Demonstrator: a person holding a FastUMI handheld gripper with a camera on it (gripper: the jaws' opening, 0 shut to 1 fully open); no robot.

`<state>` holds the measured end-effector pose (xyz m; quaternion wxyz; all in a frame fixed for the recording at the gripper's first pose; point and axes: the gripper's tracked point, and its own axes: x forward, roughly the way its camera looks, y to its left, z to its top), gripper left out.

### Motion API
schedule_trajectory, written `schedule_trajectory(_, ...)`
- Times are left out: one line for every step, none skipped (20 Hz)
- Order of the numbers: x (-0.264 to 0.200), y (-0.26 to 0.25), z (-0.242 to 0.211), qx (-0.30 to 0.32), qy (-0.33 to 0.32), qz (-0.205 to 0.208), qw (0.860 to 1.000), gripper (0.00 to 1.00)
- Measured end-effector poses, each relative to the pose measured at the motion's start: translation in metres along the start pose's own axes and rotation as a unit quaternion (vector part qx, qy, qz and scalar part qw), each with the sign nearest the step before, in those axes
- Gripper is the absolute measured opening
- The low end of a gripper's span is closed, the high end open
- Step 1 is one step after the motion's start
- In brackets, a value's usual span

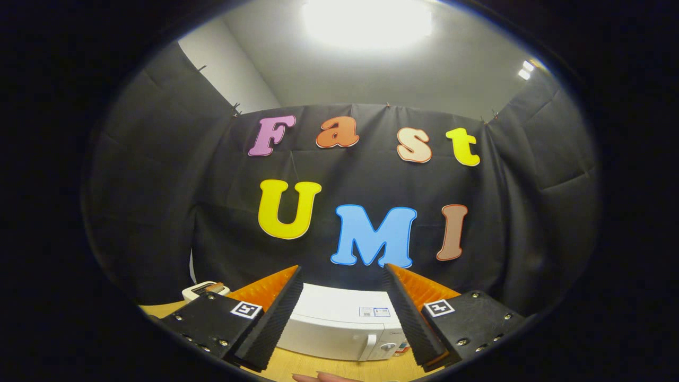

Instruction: Open the microwave, put the food inside, and close the microwave door.

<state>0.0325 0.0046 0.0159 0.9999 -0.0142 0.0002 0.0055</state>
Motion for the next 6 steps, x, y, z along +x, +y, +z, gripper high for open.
schedule_trajectory(0.0002, 0.0, -0.0034, -0.003, 0.005, 0.002, 1.0, 0.95)
schedule_trajectory(0.0006, -0.0001, -0.0051, -0.005, 0.009, 0.001, 1.0, 0.95)
schedule_trajectory(0.0008, -0.0005, -0.0066, -0.005, 0.01, 0.001, 1.0, 0.95)
schedule_trajectory(0.0017, 0.0, -0.0078, -0.005, 0.011, 0.001, 1.0, 0.95)
schedule_trajectory(0.001, 0.0011, -0.0083, -0.005, 0.012, 0.002, 1.0, 0.95)
schedule_trajectory(0.0025, 0.0016, -0.0086, -0.004, 0.012, 0.003, 1.0, 0.95)
